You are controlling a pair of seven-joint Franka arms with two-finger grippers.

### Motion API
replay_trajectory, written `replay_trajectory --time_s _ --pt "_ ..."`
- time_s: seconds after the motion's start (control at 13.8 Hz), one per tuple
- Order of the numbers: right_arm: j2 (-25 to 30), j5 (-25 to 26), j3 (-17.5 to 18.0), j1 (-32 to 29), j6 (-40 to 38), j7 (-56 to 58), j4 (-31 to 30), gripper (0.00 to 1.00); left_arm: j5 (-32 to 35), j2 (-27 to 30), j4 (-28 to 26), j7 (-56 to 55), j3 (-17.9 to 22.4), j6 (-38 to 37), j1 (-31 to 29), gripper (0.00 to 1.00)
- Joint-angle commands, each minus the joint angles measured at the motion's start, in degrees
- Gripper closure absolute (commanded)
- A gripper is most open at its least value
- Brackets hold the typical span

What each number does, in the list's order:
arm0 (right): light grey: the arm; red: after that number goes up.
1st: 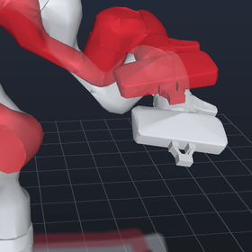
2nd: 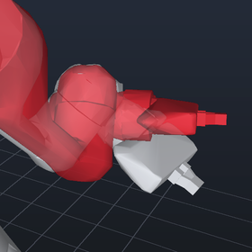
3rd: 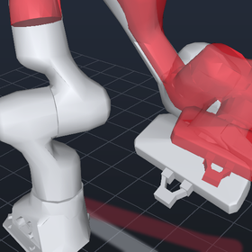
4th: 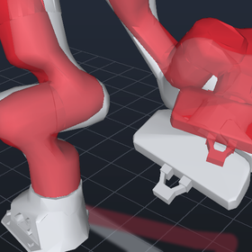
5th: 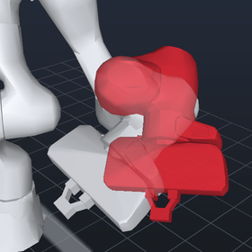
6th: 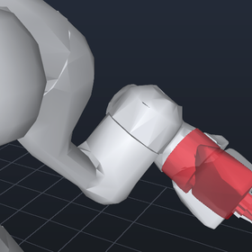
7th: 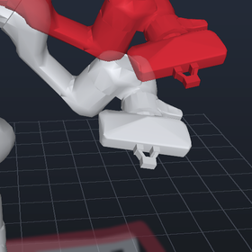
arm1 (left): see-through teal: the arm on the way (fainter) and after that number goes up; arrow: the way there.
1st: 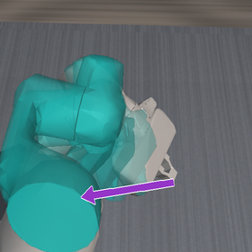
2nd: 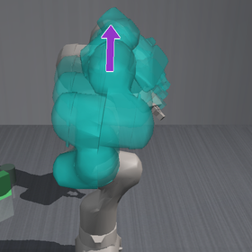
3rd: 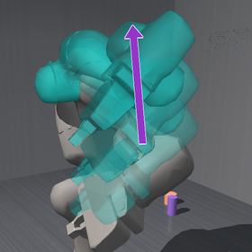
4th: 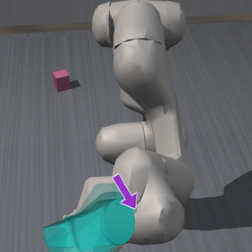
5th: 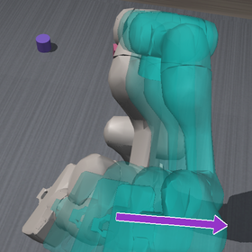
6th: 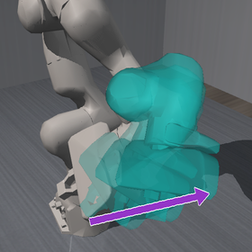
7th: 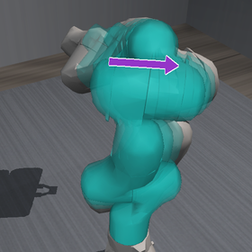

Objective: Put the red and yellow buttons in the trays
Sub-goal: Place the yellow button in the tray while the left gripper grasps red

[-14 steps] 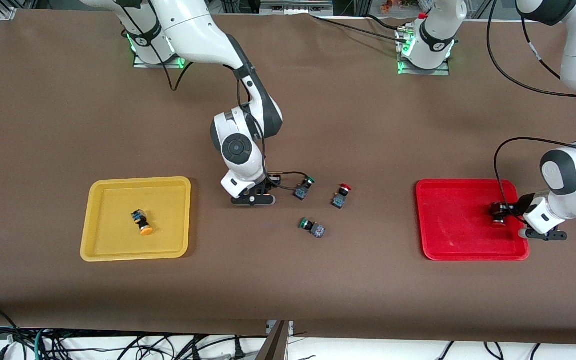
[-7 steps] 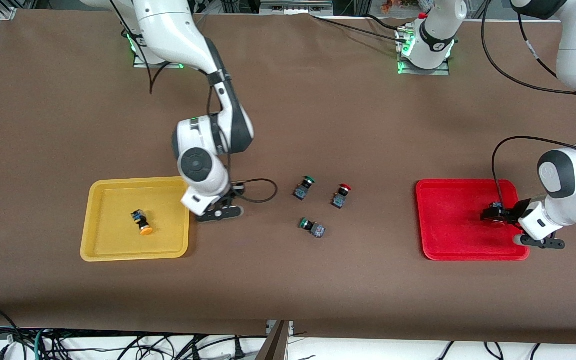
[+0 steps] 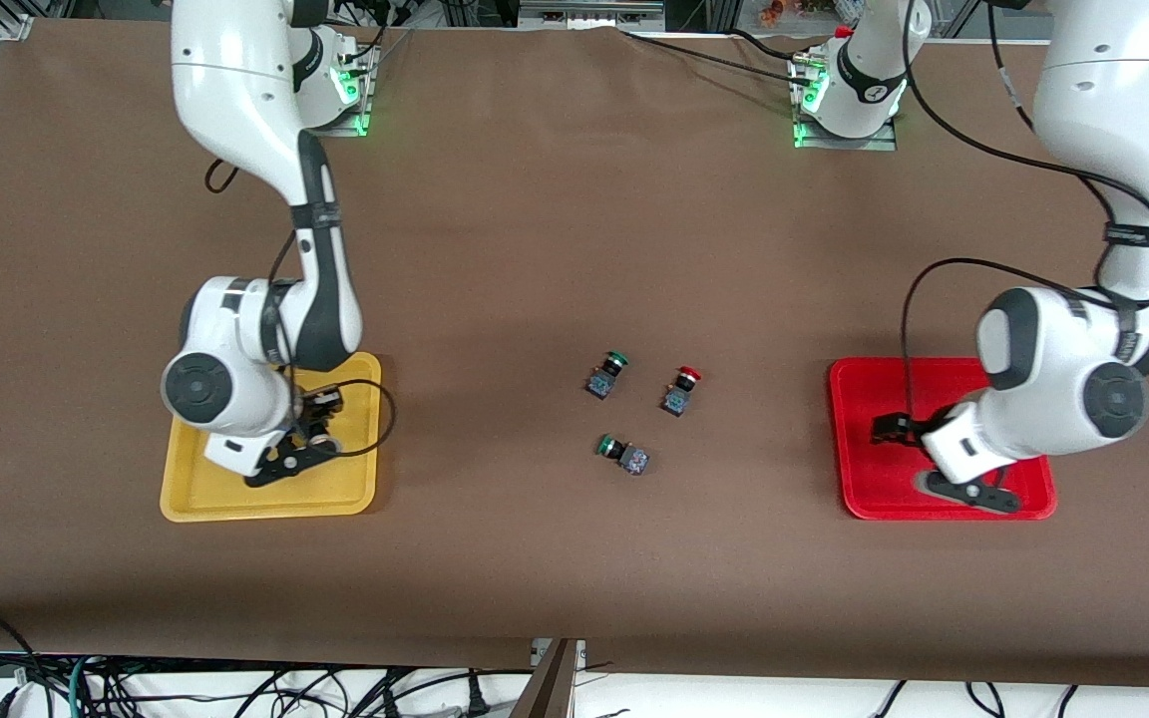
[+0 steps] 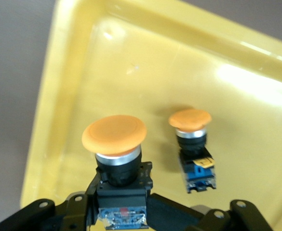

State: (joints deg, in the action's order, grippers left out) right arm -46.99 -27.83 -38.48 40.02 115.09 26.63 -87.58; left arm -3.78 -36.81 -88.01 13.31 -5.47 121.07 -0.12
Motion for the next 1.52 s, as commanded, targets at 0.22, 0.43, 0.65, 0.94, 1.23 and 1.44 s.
replay_trajectory --time_s 0.22,0.43,0.65,0.94,1.23,1.44 --pt "0.9 -3.8 2.4 -1.4 -0.7 0.2 -1.8 0.82 -1.5 -1.0 0.2 -7.8 1.0 -0.1 11.2 0.0" --pt "1.2 -7.8 2.4 -1.3 -3.8 -2.1 -1.4 0.35 -0.8 -2.2 0.2 -12.9 1.3 0.0 18.9 0.0" --pt "4.7 -6.3 1.5 0.8 -4.1 -9.3 -0.8 0.0 -0.6 -3.1 0.1 -12.7 1.5 4.9 21.0 0.0" --pt "11.6 -5.2 -7.5 8.4 -8.1 -16.9 -0.9 0.0 3.1 -5.1 0.0 -12.9 1.6 6.9 24.5 0.0" --pt "16.9 -3.1 -22.1 20.4 -16.6 -17.7 -0.9 0.0 4.7 -7.0 0.0 -13.1 1.5 10.0 25.2 0.0" --pt "16.9 -1.4 -33.0 29.3 -21.7 -16.6 -0.8 0.0 4.7 -7.2 -0.8 -13.0 1.5 9.9 25.8 0.0"
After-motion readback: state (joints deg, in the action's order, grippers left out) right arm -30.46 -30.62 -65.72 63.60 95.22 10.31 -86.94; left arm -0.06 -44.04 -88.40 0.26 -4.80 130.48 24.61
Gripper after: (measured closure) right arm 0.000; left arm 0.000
